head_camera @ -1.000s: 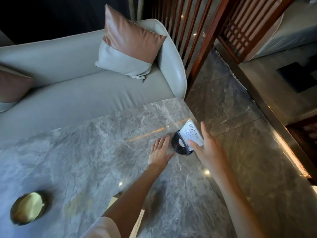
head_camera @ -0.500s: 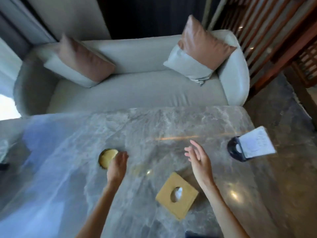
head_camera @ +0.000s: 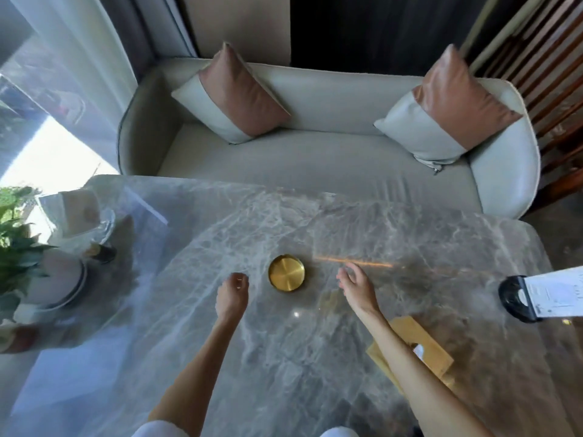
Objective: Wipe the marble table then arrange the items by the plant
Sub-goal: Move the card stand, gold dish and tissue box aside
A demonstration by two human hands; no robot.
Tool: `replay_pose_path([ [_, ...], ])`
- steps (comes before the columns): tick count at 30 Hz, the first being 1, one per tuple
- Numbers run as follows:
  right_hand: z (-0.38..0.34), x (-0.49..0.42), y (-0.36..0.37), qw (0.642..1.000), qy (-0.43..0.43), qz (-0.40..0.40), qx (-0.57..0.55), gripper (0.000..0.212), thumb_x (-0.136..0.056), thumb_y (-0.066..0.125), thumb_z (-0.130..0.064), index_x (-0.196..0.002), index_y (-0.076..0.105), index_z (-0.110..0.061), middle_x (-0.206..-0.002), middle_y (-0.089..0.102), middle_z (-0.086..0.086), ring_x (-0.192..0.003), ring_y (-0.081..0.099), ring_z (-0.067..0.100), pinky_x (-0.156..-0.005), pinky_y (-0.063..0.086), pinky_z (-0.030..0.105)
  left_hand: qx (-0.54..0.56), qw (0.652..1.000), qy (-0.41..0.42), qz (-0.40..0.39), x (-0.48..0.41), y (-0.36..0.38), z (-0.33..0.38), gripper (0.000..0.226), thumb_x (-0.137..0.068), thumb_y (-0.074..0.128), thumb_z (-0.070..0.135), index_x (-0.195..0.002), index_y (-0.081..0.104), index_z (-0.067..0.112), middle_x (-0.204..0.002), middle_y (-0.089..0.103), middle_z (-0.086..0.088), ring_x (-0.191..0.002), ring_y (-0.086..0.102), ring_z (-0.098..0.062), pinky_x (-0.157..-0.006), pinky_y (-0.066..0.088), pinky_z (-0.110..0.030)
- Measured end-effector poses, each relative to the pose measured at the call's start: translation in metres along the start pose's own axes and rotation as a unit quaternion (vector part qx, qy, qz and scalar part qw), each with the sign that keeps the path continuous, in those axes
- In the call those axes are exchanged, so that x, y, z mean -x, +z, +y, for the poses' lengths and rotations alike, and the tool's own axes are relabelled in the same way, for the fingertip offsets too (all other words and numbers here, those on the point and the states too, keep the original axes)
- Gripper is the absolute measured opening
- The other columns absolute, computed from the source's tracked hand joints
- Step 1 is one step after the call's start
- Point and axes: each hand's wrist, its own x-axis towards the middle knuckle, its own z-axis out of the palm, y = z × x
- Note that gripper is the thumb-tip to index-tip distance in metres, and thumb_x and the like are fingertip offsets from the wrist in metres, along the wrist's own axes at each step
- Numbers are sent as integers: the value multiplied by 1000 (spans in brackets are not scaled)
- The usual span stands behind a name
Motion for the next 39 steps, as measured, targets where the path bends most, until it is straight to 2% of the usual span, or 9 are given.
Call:
replay_pose_path([
  [4,-22,-16,51,993,-7,56,100,33,-94,57,-25,-124,62,-13,-122,67,7,-114,63,25,-96,47,33,19,999,6,-44,-18,9,20,16,-92,55,22,-90,61,9,-100,70,-20,-88,67,-37,-77,53,-38],
  [7,-28,-23,81,991,9,75,110,31,-92,60,-23,-121,66,-15,-120,69,7,-111,64,25,-93,49,32,6,997,25,-74,-33,25,26,26,-93,57,20,-108,63,0,-107,68,-21,-100,64,-37,-81,49,-36],
  [11,-27,-34,106,987,56,77,130,27,-92,56,-15,-117,66,-14,-114,70,7,-107,65,27,-86,48,32,-4,993,-3,-121,-47,42,28,31,-91,55,20,-117,61,5,-111,68,-19,-105,63,-35,-80,46,-28],
  [17,-14,-44,121,982,96,72,146,28,-89,50,-6,-105,69,-19,-105,72,5,-97,65,26,-70,39,23,46,986,-66,-149,-75,76,-2,20,-84,54,6,-99,63,16,-100,69,-20,-88,69,-36,-71,60,-49],
  [20,-11,-46,121,985,82,65,140,29,-88,51,-5,-105,71,-19,-102,73,2,-93,66,22,-69,40,22,94,981,-79,-149,-61,62,13,27,-84,48,-5,-104,60,8,-100,64,-18,-85,68,-39,-65,60,-54],
  [26,-39,-42,92,995,23,59,73,27,-88,56,-4,-106,73,-14,-102,73,2,-93,64,17,-85,53,34,160,974,-46,-151,-52,45,54,23,-80,54,-7,-102,58,1,-99,64,-23,-82,69,-39,-68,59,-55],
  [31,-61,-32,38,997,-18,73,9,21,-87,62,-8,-100,76,-16,-74,70,-11,-84,70,18,-83,58,43,216,959,-25,-182,-25,35,108,24,-80,58,-10,-100,58,3,-109,62,-27,-91,67,-40,-60,61,-41],
  [34,-65,-10,1,997,-48,56,-38,25,-87,64,-6,-88,76,-28,-71,70,-12,-74,68,14,-79,58,41,240,949,-9,-203,8,33,127,29,-78,64,-9,-105,59,-1,-109,63,-29,-90,68,-40,-59,61,-37],
  [39,-36,37,-59,990,-60,48,-122,30,-87,68,-5,-113,70,-21,-82,72,-6,-78,69,12,-69,59,24,254,939,8,-230,77,45,136,30,-78,66,-5,-107,59,-1,-108,63,-28,-88,69,-36,-60,61,-34],
])
